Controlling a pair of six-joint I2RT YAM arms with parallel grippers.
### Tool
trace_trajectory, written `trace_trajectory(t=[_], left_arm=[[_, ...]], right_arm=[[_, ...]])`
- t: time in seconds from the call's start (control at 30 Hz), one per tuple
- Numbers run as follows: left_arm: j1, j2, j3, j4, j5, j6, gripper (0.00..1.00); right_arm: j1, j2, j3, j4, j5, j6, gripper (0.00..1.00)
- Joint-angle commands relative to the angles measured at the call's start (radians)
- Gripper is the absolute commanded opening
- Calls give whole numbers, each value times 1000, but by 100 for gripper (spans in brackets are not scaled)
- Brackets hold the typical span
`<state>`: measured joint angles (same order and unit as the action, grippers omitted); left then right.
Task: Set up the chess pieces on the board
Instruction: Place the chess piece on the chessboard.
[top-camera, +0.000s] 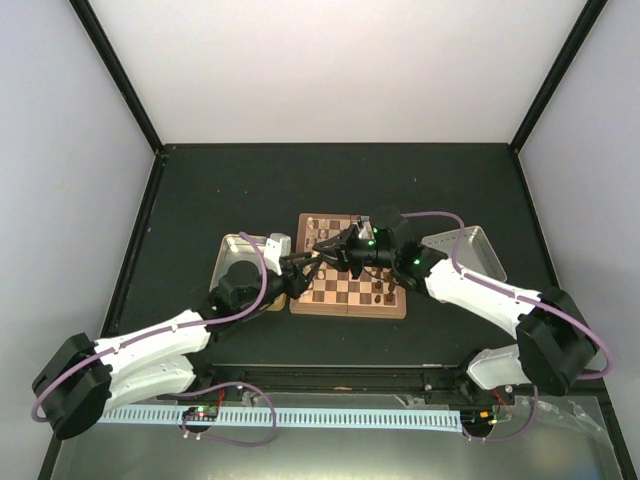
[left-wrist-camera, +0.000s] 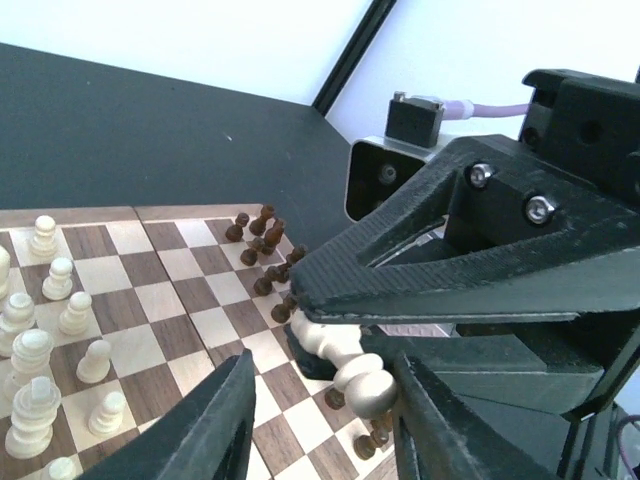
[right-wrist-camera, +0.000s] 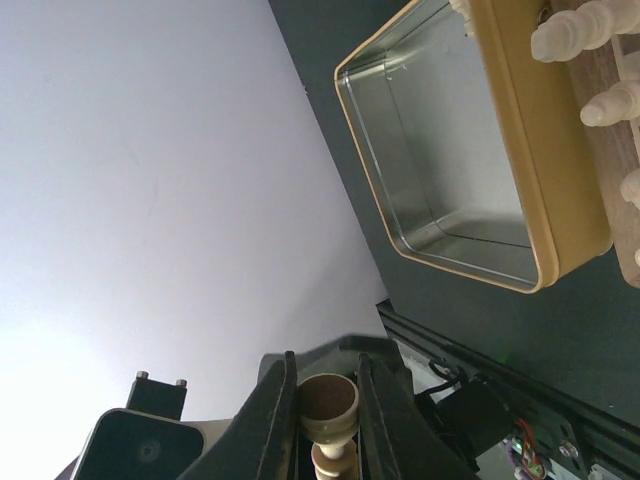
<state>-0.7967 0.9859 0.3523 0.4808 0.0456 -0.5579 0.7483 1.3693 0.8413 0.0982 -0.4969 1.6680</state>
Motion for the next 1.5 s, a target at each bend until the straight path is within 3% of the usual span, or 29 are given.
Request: trace_trajectory(t=[0.0, 0.4, 0.53, 0.7, 0.8, 1.03, 1.3, 1.47], left_arm=[[-18, -3, 33, 44, -74, 5, 35], [-23, -41, 55, -29, -92, 47, 2], [-23, -56, 107, -200, -73, 68, 2], [-22, -34, 218, -498, -25, 86, 1], [-21, 13, 309, -689, 40, 106, 2], [-21, 264, 601, -1105, 180, 169, 2], [-22, 543, 844, -1438, 131, 209, 3], [-21, 662, 932, -1520, 76, 225, 6]], right_arm=[[3, -25, -19, 52, -52, 36, 11], [2, -30, -23, -1, -15, -40, 12], [-13, -51, -20, -61, 43, -126, 20], [-52, -124, -4, -215, 188, -316, 46], [-84, -189, -16, -301, 292, -447, 54], [-131, -287, -47, -497, 543, -674, 56], [-148, -341, -81, -543, 665, -744, 56], [-151, -342, -84, -546, 677, -767, 56]])
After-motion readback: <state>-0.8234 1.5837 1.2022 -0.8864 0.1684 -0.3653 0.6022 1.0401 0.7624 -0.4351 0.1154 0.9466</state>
